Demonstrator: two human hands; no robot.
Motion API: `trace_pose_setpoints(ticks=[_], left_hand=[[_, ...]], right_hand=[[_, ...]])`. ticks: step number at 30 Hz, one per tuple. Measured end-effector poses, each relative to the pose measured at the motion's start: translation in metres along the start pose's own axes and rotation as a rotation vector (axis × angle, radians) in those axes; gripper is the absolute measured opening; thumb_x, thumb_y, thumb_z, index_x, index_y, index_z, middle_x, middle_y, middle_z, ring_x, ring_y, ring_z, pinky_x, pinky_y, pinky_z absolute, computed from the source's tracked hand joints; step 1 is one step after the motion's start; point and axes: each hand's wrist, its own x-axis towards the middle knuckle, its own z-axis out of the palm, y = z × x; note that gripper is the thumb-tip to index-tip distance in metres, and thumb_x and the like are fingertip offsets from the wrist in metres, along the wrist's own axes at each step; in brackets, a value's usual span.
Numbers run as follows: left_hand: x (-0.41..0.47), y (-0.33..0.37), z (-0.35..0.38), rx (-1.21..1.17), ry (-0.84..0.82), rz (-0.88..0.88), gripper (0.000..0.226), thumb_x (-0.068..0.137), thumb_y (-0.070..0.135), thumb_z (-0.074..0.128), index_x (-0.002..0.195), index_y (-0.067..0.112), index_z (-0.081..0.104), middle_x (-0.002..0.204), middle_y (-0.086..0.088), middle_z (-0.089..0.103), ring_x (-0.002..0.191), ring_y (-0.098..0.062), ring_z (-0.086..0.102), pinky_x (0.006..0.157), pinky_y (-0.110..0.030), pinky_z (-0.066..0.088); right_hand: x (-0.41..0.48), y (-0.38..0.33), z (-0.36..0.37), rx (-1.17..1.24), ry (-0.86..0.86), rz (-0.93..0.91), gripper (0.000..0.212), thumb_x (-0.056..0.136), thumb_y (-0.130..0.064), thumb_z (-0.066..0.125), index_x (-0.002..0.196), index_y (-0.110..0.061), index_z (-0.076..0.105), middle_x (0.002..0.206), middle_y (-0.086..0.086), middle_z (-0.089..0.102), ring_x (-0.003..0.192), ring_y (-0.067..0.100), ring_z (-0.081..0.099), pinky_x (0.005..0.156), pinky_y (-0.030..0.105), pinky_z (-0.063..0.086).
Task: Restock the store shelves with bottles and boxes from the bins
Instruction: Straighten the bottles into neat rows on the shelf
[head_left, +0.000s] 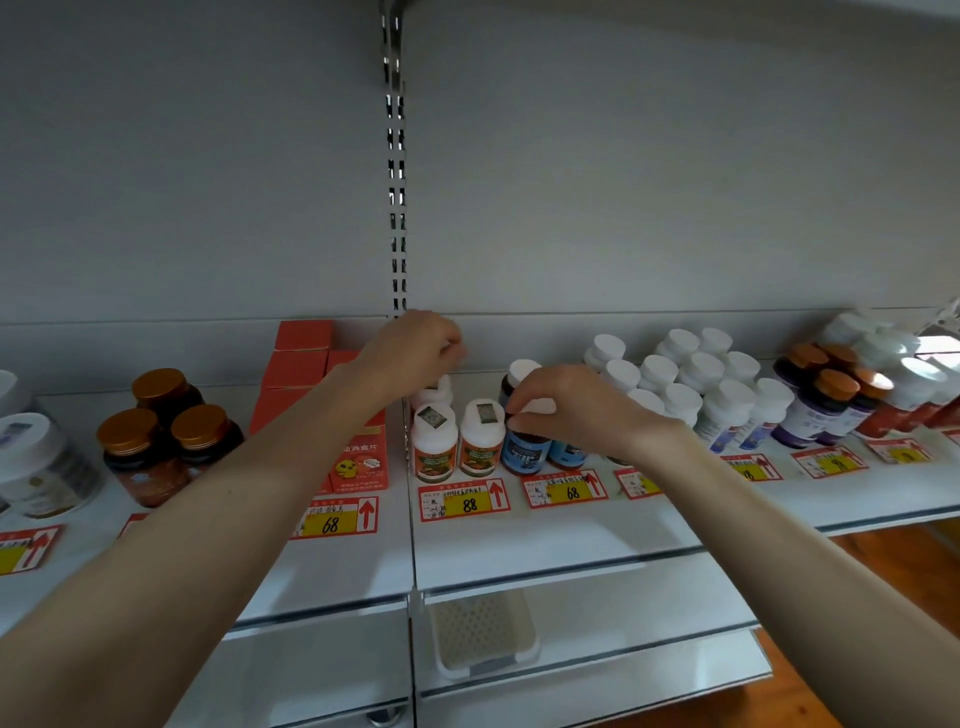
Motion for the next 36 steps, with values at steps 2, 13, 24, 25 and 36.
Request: trace_pose_setpoints(ticks=[2, 13, 24, 25, 36], left_hand=[[0.004, 0.012, -0.001, -0.030, 0.052, 0.022, 0.027, 0.094, 0.018, 0.049, 0.094, -0.001, 0.068, 0.092, -0.017, 0.067, 0.084, -0.028, 0.061, 0.078, -0.042, 0.048], [0.008, 0.084, 0.030, 0.257, -0.289, 0.162, 0.044, 0.081, 0.044, 0.063, 0.111, 0.013, 0.057, 0.104, -0.005, 0.057, 0.094, -0.022, 0.055, 0.069, -0.030, 0.041], [0.012, 0.090, 0.048, 0.260, -0.301, 0.078, 0.033, 0.089, 0.028, 0.055, 0.116, 0.010, 0.053, 0.114, -0.010, 0.049, 0.099, -0.024, 0.051, 0.078, -0.031, 0.043], [0.012, 0.091, 0.050, 0.252, -0.297, 0.074, 0.033, 0.090, 0.027, 0.054, 0.117, 0.009, 0.052, 0.115, -0.010, 0.048, 0.099, -0.023, 0.051, 0.076, -0.029, 0.040], [0.012, 0.094, 0.052, 0.230, -0.287, 0.027, 0.037, 0.090, 0.032, 0.054, 0.120, 0.009, 0.051, 0.118, -0.011, 0.048, 0.102, -0.024, 0.051, 0.078, -0.030, 0.041]], right_hand=[[-0.011, 0.014, -0.011, 0.010, 0.038, 0.051, 0.021, 0.090, -0.023, 0.058, 0.103, -0.011, 0.069, 0.110, -0.001, 0.066, 0.091, 0.008, 0.054, 0.070, 0.011, 0.035], [-0.008, 0.072, -0.047, -0.167, -0.077, 0.113, 0.040, 0.086, -0.032, 0.062, 0.122, -0.014, 0.057, 0.120, 0.003, 0.059, 0.106, 0.017, 0.055, 0.078, 0.020, 0.035], [0.010, 0.087, -0.023, -0.195, -0.246, -0.004, 0.038, 0.084, -0.026, 0.063, 0.119, -0.014, 0.054, 0.118, 0.006, 0.060, 0.103, 0.022, 0.056, 0.083, 0.036, 0.047], [0.010, 0.089, -0.023, -0.201, -0.244, -0.009, 0.038, 0.084, -0.027, 0.063, 0.119, -0.013, 0.055, 0.117, 0.007, 0.061, 0.102, 0.022, 0.057, 0.081, 0.035, 0.047], [0.012, 0.096, -0.021, -0.183, -0.235, -0.036, 0.042, 0.082, -0.030, 0.065, 0.119, -0.012, 0.056, 0.116, 0.006, 0.060, 0.100, 0.021, 0.056, 0.072, 0.026, 0.039]])
